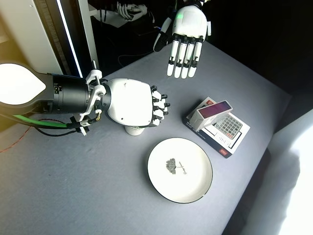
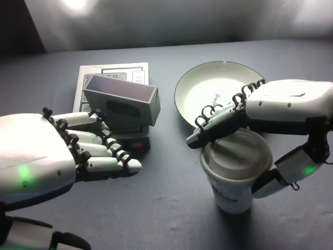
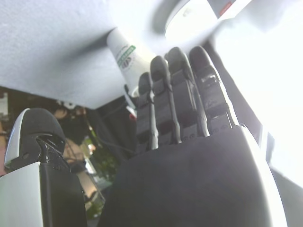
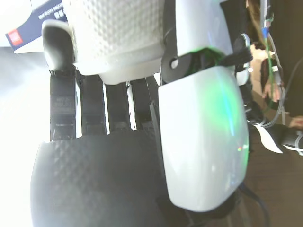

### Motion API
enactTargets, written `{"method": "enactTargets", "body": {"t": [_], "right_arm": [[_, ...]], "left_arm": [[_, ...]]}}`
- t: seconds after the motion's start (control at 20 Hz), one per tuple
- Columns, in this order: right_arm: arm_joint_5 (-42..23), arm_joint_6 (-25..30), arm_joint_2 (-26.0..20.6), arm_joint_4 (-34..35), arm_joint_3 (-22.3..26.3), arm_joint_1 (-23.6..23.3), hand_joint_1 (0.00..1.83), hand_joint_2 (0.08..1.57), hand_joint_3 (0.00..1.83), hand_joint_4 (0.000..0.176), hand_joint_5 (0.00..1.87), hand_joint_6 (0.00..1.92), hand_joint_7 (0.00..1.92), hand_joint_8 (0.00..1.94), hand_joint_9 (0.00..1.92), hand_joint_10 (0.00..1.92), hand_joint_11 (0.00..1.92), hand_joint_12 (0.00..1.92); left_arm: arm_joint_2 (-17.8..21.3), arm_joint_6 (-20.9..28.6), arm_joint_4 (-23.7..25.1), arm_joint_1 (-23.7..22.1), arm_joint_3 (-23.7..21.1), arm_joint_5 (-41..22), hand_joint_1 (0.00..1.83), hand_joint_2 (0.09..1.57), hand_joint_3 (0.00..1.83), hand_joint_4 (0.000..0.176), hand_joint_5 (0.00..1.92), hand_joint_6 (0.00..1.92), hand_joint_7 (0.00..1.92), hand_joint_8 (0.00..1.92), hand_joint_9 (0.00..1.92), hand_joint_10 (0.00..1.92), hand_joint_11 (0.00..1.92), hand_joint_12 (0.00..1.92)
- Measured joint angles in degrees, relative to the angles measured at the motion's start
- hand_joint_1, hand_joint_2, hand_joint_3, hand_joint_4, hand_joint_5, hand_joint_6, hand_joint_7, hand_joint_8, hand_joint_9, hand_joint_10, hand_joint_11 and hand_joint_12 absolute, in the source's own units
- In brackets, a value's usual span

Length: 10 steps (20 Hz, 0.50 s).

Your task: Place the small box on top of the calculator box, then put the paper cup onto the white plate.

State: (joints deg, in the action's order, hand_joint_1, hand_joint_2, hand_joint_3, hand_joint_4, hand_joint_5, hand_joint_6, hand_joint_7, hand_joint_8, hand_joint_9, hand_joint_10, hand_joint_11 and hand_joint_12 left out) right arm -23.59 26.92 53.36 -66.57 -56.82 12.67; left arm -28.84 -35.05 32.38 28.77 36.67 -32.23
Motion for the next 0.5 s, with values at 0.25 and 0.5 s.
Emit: {"method": "enactTargets", "body": {"t": [0.25, 0.5], "right_arm": [[2.29, -0.15, 0.11, 1.14, 0.13, -2.14, 1.36, 1.16, 0.00, 0.000, 0.88, 1.19, 0.91, 1.02, 0.76, 1.34, 0.64, 1.26], [2.97, -1.73, 0.13, 1.38, 0.26, -5.62, 1.18, 1.19, 0.00, 0.017, 0.82, 1.28, 0.87, 1.12, 0.95, 0.31, 0.63, 1.26]], "left_arm": [[0.00, 0.00, 0.00, -0.17, 0.00, 0.13, 0.40, 1.13, 0.01, 0.000, 0.30, 0.00, 0.40, 0.00, 0.37, 0.00, 0.00, 0.70], [-0.35, 0.00, 0.26, -0.76, 0.07, 0.55, 0.35, 1.15, 0.00, 0.000, 0.30, 0.00, 0.42, 0.00, 0.39, 0.00, 0.00, 0.69]]}}
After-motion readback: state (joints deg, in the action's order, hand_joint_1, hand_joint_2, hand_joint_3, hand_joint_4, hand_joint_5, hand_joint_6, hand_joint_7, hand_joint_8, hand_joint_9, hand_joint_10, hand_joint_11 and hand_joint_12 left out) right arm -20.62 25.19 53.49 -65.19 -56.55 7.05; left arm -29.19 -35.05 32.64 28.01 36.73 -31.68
